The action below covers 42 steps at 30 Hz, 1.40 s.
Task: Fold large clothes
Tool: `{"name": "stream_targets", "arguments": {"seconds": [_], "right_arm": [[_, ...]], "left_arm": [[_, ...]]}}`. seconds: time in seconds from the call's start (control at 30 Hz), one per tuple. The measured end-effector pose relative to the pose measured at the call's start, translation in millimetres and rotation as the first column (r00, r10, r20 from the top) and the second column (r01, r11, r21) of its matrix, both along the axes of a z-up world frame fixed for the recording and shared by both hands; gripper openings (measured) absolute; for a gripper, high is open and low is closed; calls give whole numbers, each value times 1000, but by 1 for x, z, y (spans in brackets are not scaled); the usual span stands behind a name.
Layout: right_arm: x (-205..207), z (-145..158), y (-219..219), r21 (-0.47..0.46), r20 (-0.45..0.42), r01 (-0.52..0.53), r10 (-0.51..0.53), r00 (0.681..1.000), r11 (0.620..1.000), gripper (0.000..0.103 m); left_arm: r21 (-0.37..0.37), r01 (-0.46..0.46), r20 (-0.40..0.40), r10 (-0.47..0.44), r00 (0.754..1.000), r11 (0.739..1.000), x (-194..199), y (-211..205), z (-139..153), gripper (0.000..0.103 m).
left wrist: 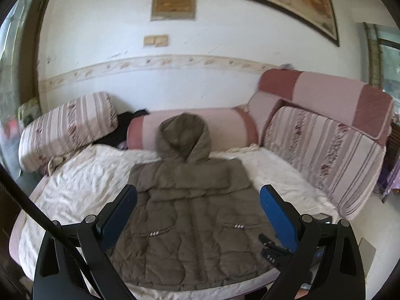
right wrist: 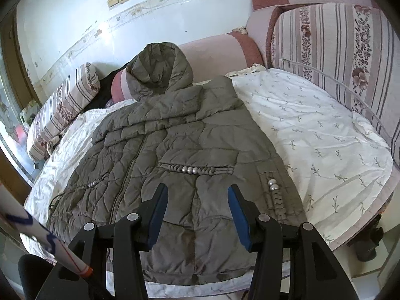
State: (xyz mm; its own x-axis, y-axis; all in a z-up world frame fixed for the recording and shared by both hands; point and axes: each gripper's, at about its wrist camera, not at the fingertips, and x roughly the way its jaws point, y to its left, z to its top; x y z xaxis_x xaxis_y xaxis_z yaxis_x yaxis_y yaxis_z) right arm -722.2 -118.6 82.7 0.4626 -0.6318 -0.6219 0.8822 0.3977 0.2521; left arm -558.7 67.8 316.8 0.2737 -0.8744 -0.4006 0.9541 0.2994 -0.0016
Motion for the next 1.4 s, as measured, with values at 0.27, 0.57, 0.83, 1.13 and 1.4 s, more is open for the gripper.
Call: {"name": "stream_targets", "arguments": {"seconds": [0.27, 0.57, 0.83, 1.13, 1.4], "right_arm": [[3, -9, -8, 39, -11, 1, 0, 1000, 999, 54], [28, -25, -31, 107, -74, -19, 27, 997, 994, 54], [68, -9, -47, 141, -108, -70, 86, 990, 987, 54], [118, 75, -109, 70, -136, -72, 81, 987, 995, 59], [195, 143, -246, 28, -103, -34, 37, 994, 999, 59]], "left_arm": [[111, -66, -9, 67, 998, 992, 36, -48, -42, 98], [236, -228, -105, 258, 960, 945, 131, -96, -125, 98], [225, -342, -142, 378, 915, 912, 197, -158, -146, 98], [323, -317, -138, 376, 916, 892, 245, -230, -222, 97], [273, -357, -123, 400, 908, 893, 268, -250, -231, 97]]}}
